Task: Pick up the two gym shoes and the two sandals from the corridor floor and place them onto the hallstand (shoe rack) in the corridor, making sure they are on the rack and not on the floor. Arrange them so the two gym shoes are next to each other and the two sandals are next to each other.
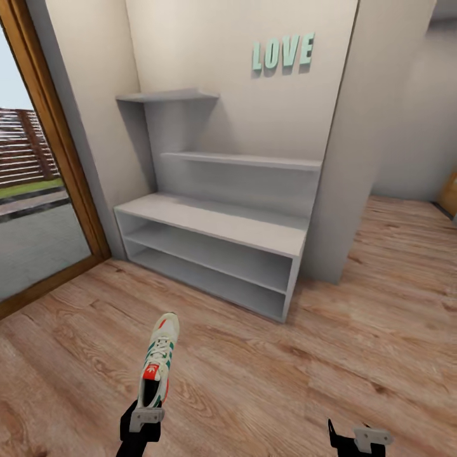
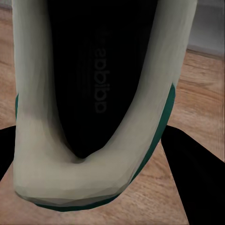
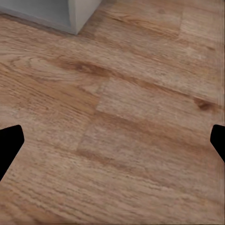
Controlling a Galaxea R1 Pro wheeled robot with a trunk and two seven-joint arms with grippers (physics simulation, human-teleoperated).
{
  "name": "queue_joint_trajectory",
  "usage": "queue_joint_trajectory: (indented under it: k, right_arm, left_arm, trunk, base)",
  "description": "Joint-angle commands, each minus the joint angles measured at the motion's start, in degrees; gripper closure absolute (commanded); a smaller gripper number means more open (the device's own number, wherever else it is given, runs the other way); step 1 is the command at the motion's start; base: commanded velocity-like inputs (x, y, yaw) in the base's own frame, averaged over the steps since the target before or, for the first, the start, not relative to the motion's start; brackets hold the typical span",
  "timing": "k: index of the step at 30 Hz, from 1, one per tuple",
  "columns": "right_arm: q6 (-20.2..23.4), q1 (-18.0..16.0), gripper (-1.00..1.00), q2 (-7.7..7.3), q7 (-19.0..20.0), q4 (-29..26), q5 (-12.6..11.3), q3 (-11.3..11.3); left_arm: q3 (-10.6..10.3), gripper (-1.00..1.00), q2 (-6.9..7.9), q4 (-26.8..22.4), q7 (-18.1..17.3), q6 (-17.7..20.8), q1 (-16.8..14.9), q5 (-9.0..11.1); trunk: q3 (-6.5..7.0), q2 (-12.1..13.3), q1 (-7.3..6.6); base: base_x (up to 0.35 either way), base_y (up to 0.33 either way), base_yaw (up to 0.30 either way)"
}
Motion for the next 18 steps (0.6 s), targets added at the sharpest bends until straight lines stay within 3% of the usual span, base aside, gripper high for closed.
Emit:
queue_joint_trajectory:
  k: [1, 18]
  right_arm:
    - [-0.2, -0.1, -1.00, 0.04, -0.1, 0.1, 0.6, -0.3]
    - [-0.2, -0.1, -1.00, 0.04, -0.1, 0.1, 0.6, -0.3]
  left_arm:
    - [0.5, 1.00, -0.04, 0.0, -0.3, -0.2, 0.0, -0.4]
    - [0.5, 1.00, -0.04, 0.0, -0.2, -0.2, 0.0, -0.4]
  trunk:
    - [-0.05, 0.0, -0.01]
    - [-0.05, 0.0, -0.01]
  base:
    - [-0.008, 0.008, -0.266]
    - [0.003, 0.019, -0.266]
